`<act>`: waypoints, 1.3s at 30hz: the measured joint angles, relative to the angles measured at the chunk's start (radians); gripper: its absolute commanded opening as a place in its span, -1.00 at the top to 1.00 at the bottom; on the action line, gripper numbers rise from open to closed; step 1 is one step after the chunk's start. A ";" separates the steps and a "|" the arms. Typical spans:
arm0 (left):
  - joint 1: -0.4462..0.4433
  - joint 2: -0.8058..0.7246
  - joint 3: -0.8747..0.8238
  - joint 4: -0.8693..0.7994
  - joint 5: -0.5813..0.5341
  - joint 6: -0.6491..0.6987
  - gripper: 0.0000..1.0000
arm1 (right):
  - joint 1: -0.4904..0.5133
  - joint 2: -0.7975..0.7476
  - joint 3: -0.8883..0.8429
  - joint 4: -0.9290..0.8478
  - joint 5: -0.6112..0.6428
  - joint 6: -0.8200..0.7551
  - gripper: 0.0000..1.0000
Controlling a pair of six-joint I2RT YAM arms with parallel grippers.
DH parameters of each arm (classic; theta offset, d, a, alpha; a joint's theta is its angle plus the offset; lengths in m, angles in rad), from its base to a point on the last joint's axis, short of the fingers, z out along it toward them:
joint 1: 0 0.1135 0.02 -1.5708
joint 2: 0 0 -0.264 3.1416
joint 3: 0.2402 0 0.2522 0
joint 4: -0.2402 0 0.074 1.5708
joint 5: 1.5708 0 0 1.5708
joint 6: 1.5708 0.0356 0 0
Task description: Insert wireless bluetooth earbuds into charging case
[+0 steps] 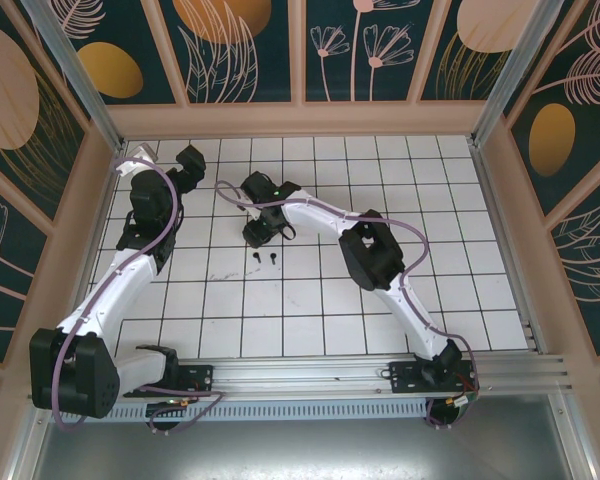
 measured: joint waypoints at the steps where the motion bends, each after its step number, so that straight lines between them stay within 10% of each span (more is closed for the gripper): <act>1: 0.000 0.000 -0.001 0.000 0.003 0.000 -0.98 | 0.000 0.002 0.003 -0.002 0.004 0.000 -0.26; 11: 0.000 0.007 -0.005 0.002 0.041 -0.015 -0.98 | 0.018 0.003 0.013 -0.013 0.064 0.061 0.32; 21: 0.000 0.052 -0.070 0.162 0.297 -0.013 -0.97 | -0.045 -0.063 -0.034 -0.010 0.086 0.301 0.36; 31: -0.010 0.151 -0.215 0.587 0.621 -0.098 -0.97 | -0.272 -0.512 -0.245 0.121 0.064 0.579 0.37; 39: -0.156 0.243 -0.235 0.814 0.727 -0.096 -0.82 | -0.273 -0.713 -0.299 0.259 0.001 0.798 0.37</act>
